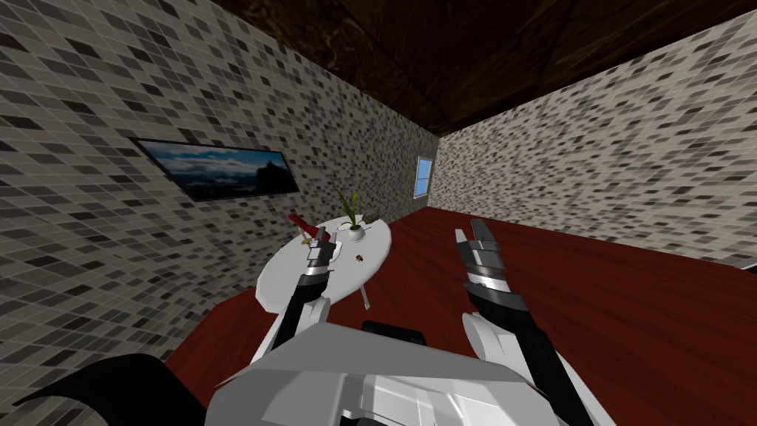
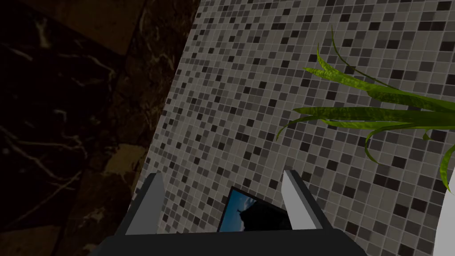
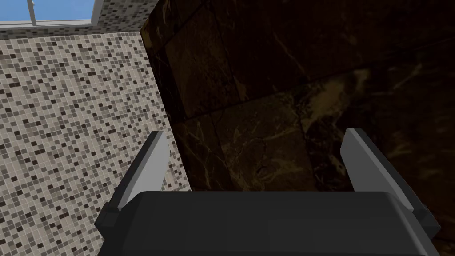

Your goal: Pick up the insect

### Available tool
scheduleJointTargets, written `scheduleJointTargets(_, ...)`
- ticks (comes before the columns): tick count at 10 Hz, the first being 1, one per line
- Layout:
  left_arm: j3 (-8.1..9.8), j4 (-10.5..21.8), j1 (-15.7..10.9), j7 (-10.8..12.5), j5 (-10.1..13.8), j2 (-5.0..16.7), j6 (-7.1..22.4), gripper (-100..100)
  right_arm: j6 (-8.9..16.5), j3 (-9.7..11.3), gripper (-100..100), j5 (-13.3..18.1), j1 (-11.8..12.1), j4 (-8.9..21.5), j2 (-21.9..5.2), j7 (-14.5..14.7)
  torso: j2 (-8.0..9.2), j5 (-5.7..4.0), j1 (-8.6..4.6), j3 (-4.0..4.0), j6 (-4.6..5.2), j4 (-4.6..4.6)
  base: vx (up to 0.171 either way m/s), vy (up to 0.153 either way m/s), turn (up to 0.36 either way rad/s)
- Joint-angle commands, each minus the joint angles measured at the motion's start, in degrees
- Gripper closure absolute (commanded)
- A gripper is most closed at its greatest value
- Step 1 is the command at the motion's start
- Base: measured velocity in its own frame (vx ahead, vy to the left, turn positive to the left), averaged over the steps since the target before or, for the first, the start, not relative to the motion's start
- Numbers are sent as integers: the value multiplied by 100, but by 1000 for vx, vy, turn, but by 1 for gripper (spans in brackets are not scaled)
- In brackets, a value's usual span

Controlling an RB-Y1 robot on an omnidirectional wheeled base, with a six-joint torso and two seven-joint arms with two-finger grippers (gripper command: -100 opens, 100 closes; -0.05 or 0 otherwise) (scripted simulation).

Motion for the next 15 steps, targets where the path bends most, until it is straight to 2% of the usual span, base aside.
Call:
scheduleJointTargets(1,-26,66,-41,20,22,165,29,-100,0,0,0,0,0,0,0,0,0,0,0,0,0,0,-15,-1,-43)
scheduleJointTargets(6,-229,565,-346,178,202,907,195,-100,0,0,0,0,-1,0,0,0,22,2,7,13,1,5,-54,6,-83)
scheduleJointTargets(13,-752,1683,-993,540,671,2157,511,-100,0,0,0,0,-1,0,0,0,33,2,8,19,0,7,-88,5,-142)
scheduleJointTargets(14,-752,1712,-993,540,671,2157,511,-100,0,0,0,0,-1,0,0,0,34,2,10,20,1,8,-60,12,-53)
scheduleJointTargets(15,-838,1891,-1092,589,746,2342,577,-100,0,0,0,0,0,0,0,0,25,2,9,16,-3,6,-46,-1,-90)
